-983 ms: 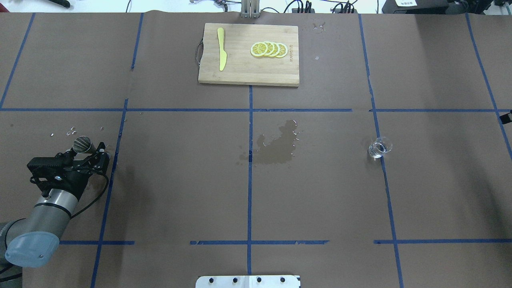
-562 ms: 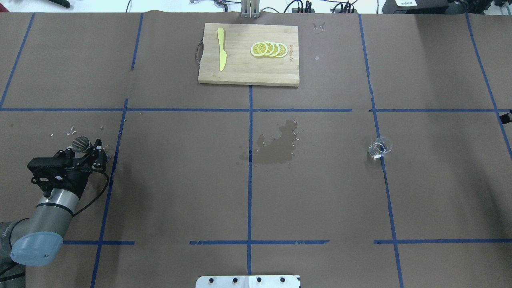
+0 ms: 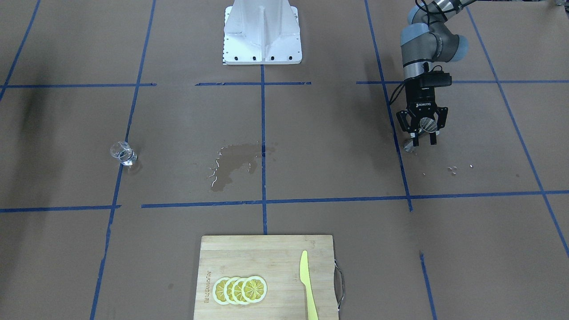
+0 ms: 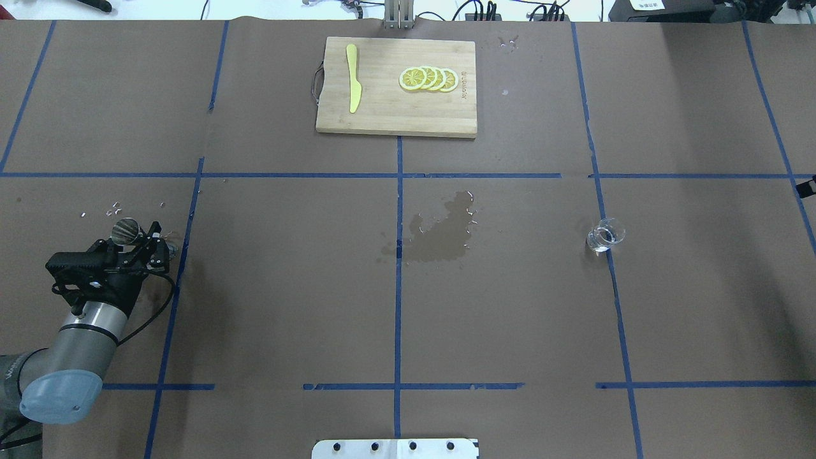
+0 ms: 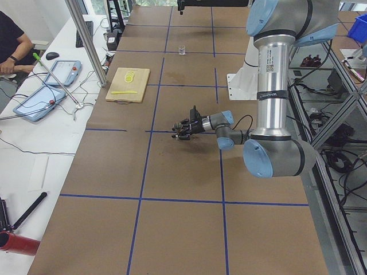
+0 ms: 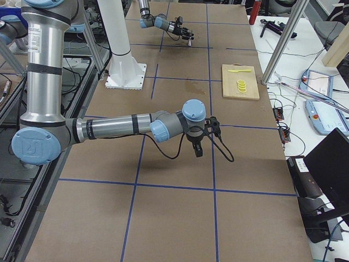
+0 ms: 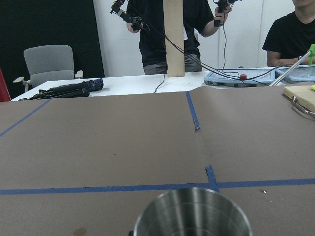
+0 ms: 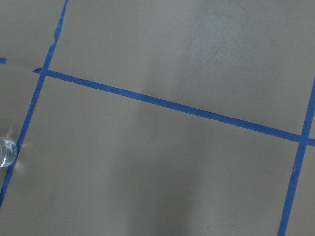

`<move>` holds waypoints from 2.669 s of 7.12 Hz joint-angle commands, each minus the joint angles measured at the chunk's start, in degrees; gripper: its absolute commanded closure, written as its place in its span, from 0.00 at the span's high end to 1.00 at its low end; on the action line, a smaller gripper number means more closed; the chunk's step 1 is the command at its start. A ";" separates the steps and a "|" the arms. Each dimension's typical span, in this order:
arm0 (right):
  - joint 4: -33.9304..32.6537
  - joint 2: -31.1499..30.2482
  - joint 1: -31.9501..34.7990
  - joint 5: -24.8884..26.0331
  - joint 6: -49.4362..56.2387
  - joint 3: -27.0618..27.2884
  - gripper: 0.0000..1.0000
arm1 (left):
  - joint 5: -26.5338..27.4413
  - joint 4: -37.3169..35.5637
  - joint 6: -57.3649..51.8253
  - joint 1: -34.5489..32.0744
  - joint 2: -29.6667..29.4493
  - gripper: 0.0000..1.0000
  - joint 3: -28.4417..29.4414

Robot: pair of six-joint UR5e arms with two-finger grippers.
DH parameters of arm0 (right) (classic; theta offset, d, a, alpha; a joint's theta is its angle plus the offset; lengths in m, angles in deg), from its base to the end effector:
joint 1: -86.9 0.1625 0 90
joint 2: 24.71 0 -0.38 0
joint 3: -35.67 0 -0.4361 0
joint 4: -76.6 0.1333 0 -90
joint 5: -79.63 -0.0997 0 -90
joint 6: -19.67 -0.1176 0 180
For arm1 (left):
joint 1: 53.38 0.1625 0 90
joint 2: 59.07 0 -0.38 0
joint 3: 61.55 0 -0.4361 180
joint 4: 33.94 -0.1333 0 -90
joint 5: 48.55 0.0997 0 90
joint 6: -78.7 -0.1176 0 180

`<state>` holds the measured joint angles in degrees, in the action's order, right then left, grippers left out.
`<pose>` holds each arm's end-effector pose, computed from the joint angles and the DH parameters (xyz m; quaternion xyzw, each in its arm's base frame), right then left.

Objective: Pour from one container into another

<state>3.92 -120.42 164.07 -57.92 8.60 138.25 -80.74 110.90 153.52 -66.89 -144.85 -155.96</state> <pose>-0.0698 -0.5160 0.5200 0.1060 -0.4254 -0.0982 0.8934 0.4479 -0.3471 0.4942 0.5155 0.2856 -0.2120 0.7796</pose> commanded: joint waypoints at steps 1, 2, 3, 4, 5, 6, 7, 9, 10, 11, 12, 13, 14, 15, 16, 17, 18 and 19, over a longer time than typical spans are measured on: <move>0.00 0.00 0.00 0.00 -0.01 -0.01 1.00 | -0.07 0.09 0.07 0.94 -0.09 0.55 0.02; 0.00 0.00 0.00 0.00 -0.09 0.07 1.00 | -0.07 0.17 0.07 1.20 -0.09 0.55 0.02; 0.00 0.00 0.00 0.00 -0.09 -0.01 1.00 | -0.07 0.35 0.07 1.64 -0.09 0.48 0.02; 0.00 0.00 0.00 0.00 -0.09 0.07 1.00 | -0.07 0.35 0.07 1.82 -0.09 0.43 0.19; 0.00 0.00 0.00 0.00 -0.09 0.07 1.00 | -0.16 0.44 0.07 1.99 -0.09 0.42 0.45; 0.00 0.00 0.00 0.00 -0.09 0.07 1.00 | -0.07 0.44 0.07 2.00 -0.09 0.40 0.45; 0.00 0.09 0.00 0.00 -0.09 0.07 1.00 | -0.16 0.44 0.07 2.00 -0.09 0.33 0.45; 0.00 0.00 0.00 0.00 -0.01 -0.01 1.00 | -0.16 0.44 -0.37 2.00 0.00 0.00 -0.07; 0.00 0.00 0.00 0.00 -0.01 -0.01 1.00 | -0.16 0.53 -0.63 1.91 0.09 0.00 -0.25; 0.00 0.00 0.00 0.09 -0.01 -0.01 1.00 | -0.07 0.53 -0.55 1.91 0.09 0.00 -0.16; 0.00 0.09 0.00 0.09 0.08 -0.10 1.00 | -0.07 0.61 -0.46 1.91 0.09 0.00 -0.60; 0.09 0.00 0.00 0.09 0.00 -0.10 1.00 | 0.02 1.05 -0.28 1.91 0.00 0.00 -0.95; 0.09 0.09 0.00 0.09 -0.01 -0.01 1.00 | 0.71 3.75 -0.20 1.91 -0.09 0.00 -0.86; 1.92 0.00 0.00 0.26 -0.18 -0.19 1.00 | 3.16 6.65 -0.46 1.91 0.00 0.00 -0.69; 3.93 0.00 -0.18 0.35 -0.53 -0.36 1.00 | 5.01 8.16 -0.81 1.91 -0.26 0.00 -0.77; 6.65 0.00 -1.14 0.35 -4.36 -0.28 1.00 | 6.33 8.26 -4.12 1.91 -1.83 0.00 -0.69; 15.82 -0.78 -4.02 2.70 -11.10 -0.36 0.99 | 7.13 8.35 -7.37 1.91 -4.80 0.00 -0.25; 27.13 -1.31 -10.31 9.16 -24.57 -0.28 0.99 | 7.14 8.26 -8.10 2.00 -5.36 0.00 0.01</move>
<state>19.33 -121.09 159.47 -54.33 -3.35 137.93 -74.09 119.09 147.35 -64.97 -148.70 -156.28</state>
